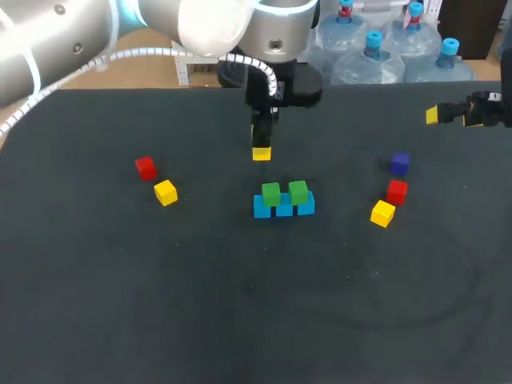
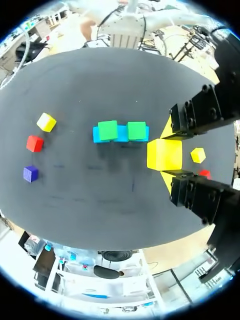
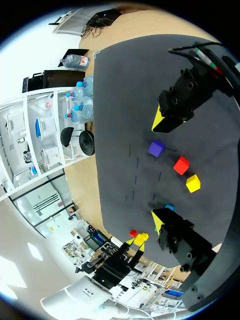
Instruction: Place the blue cubes, place green cubes on the blue cubes, place the yellow cubes on the green cubes, then place the red cubes on the yellow cubes, and place purple cube on the red cubes.
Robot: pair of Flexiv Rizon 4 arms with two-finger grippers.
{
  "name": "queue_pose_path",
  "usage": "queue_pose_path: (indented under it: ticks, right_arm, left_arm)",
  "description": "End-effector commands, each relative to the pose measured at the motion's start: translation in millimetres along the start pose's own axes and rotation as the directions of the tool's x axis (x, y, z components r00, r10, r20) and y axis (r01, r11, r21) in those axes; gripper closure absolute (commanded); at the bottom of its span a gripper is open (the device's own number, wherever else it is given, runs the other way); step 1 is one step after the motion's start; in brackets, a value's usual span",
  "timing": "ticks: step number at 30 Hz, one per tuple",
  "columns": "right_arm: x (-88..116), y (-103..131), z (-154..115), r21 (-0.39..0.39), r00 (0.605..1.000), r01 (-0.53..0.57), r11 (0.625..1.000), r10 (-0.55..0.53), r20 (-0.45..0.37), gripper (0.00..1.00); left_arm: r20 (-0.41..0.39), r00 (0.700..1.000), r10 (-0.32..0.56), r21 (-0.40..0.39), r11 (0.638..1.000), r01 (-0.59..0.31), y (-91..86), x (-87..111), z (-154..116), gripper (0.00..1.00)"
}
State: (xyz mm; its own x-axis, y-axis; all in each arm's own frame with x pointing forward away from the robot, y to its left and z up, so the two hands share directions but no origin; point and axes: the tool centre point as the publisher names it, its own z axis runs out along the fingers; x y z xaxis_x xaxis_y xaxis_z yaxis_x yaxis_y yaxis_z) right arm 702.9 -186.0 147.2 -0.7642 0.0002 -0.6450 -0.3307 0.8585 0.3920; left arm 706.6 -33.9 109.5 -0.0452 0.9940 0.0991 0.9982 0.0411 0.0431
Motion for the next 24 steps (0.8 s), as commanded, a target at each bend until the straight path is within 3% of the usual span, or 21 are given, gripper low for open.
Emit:
queue_pose_path:
  ticks: [1,13,24]
  right_arm:
    - [0,1,-1,0.005,1.0,-0.001,1.0,0.001,0.0,0.0]
    - [0,1,-1,0.005,1.0,-0.001,1.0,0.001,0.0,0.0]
    - [0,1,-1,0.005,1.0,-0.001,1.0,0.001,0.0,0.0]
  left_arm:
    - [0.029,1.0,-0.002,-0.004,1.0,0.002,-3.5,4.2,4,1.0]
    - [0.036,0.995,0.091,0.002,0.996,-0.092,-13.6,-27.6,10,1.0]
    - [0.059,0.995,0.084,0.023,0.996,-0.085,-19.4,-42.5,19,1.0]
